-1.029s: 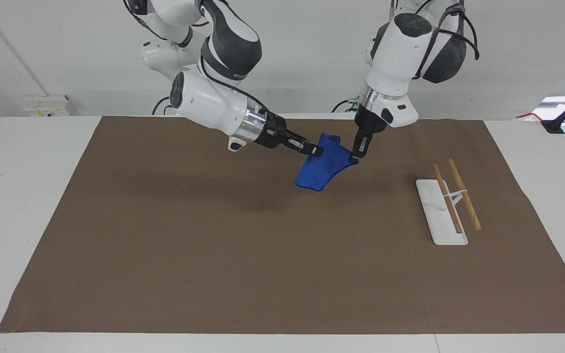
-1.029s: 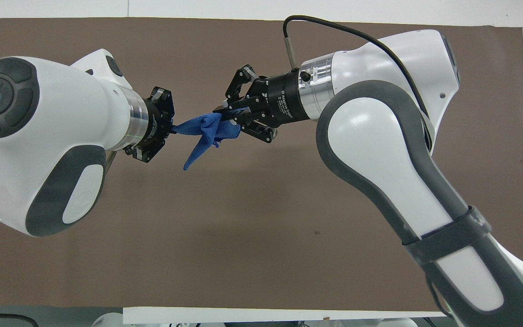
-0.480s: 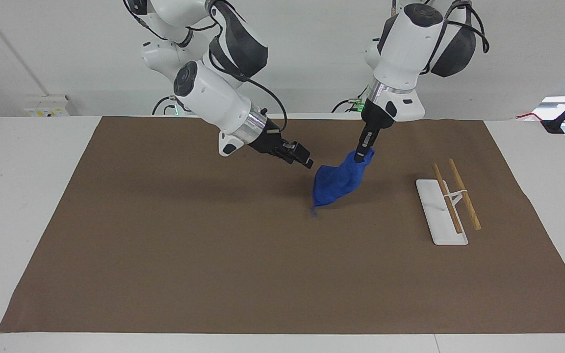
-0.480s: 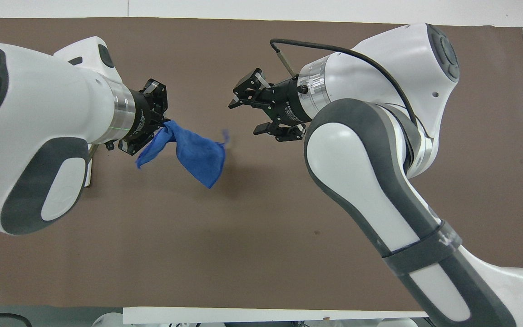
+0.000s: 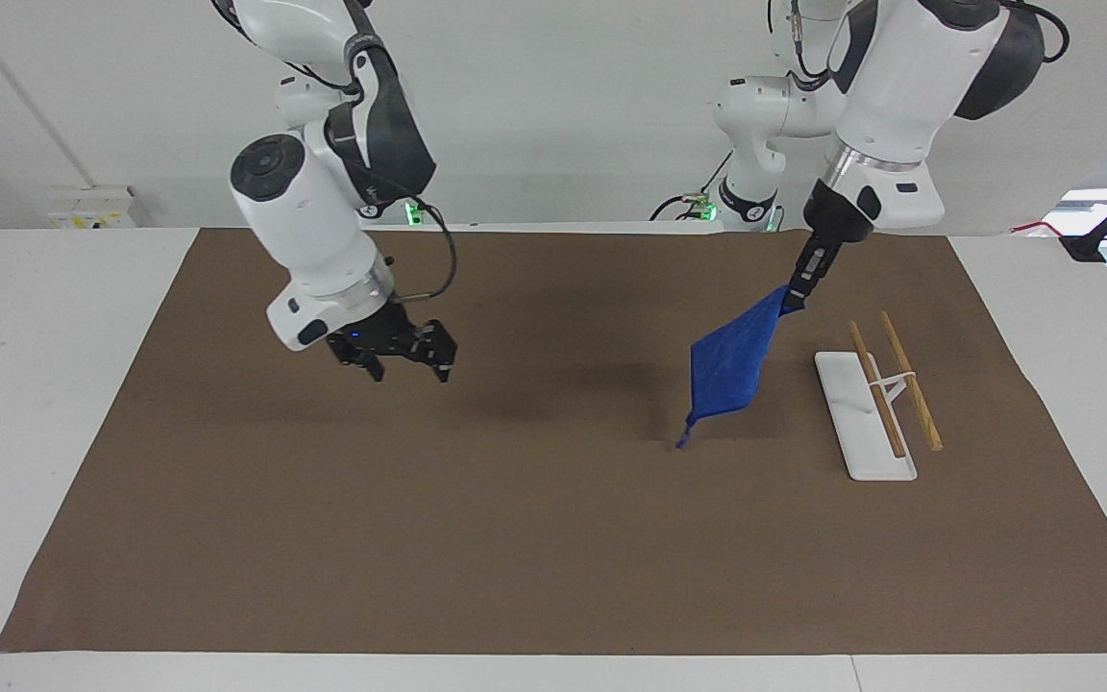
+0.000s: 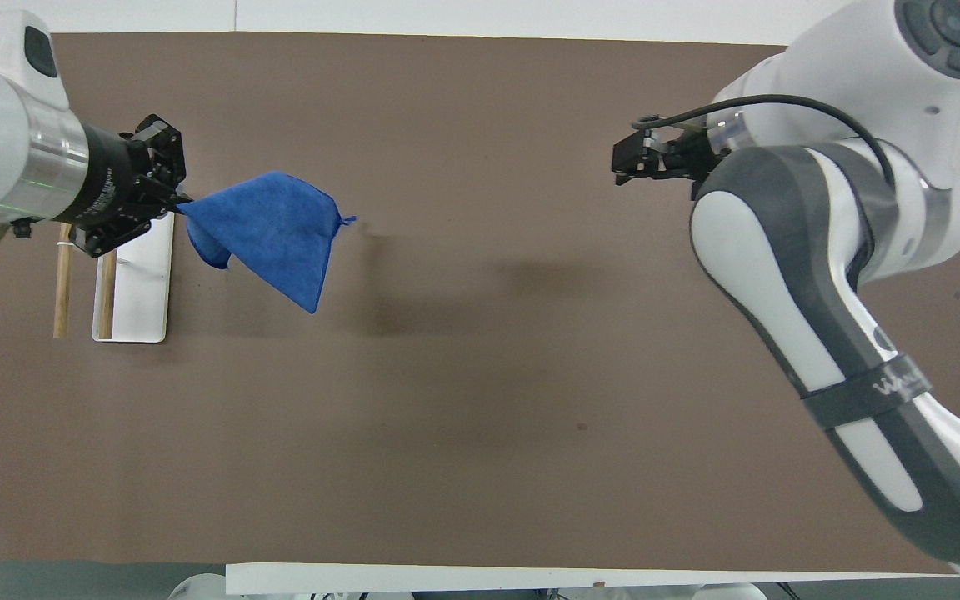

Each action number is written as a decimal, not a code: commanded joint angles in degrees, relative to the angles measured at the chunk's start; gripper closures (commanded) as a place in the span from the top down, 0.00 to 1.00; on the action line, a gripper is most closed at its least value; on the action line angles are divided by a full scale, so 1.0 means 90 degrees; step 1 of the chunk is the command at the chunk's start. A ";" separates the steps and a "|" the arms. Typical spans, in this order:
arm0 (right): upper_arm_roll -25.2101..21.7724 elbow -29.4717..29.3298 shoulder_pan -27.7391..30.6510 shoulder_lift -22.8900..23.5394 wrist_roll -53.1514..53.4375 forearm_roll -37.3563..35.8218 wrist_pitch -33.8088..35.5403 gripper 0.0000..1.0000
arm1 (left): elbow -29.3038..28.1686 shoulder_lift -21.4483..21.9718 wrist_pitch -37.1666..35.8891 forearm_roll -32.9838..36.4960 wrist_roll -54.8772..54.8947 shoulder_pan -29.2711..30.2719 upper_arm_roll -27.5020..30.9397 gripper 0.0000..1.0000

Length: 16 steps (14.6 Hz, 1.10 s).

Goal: Right arm passes towel to left arm to hang
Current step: 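Drape the towel over the white rack with the left gripper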

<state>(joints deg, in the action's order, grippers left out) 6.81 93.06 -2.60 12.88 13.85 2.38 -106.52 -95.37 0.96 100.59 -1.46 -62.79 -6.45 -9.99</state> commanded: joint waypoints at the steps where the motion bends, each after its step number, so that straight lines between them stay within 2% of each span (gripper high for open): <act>1: 0.0073 -0.0085 0.0375 -0.0336 -0.0328 -0.0576 0.0699 1.00 | 0.0040 0.0020 -0.0035 0.0366 0.0676 0.0597 -0.0032 0.00; 4: 0.0034 -0.0913 0.0406 -0.0513 -0.0445 -0.1179 0.2016 1.00 | -0.0173 0.0020 0.0608 0.0417 0.1594 0.1738 -0.0032 0.00; 7: 0.0044 -0.1560 0.0532 -0.0668 -0.0980 -0.1251 0.3025 1.00 | -0.0846 0.0234 0.1273 0.0407 0.2491 0.2492 -0.0032 0.00; 11: 0.0034 -0.1687 0.0796 -0.0991 -0.1469 -0.1115 0.3359 1.00 | -0.1423 0.0245 0.1976 0.0407 0.3089 0.2961 -0.0032 0.00; 14: 0.0024 -0.1464 0.0923 -0.1177 -0.1529 -0.0987 0.3709 1.00 | -0.2213 0.0225 0.2980 0.0407 0.3382 0.3234 -0.0032 0.00; 15: 0.0014 -0.1366 0.0924 -0.1245 -0.1529 -0.0987 0.3691 1.00 | -0.2302 0.0215 0.3148 0.0407 0.3412 0.3323 -0.0032 0.09; 16: 0.0024 -0.1365 0.0953 -0.1246 -0.1529 -0.0987 0.3662 1.00 | -0.2303 0.0186 0.3189 0.0407 0.3422 0.3343 -0.0023 0.54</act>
<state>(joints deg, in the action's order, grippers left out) 6.55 79.03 4.89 2.98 1.38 -7.62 -73.65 -112.82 1.12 125.99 1.76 -33.57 21.74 -9.57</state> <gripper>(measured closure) 0.000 0.921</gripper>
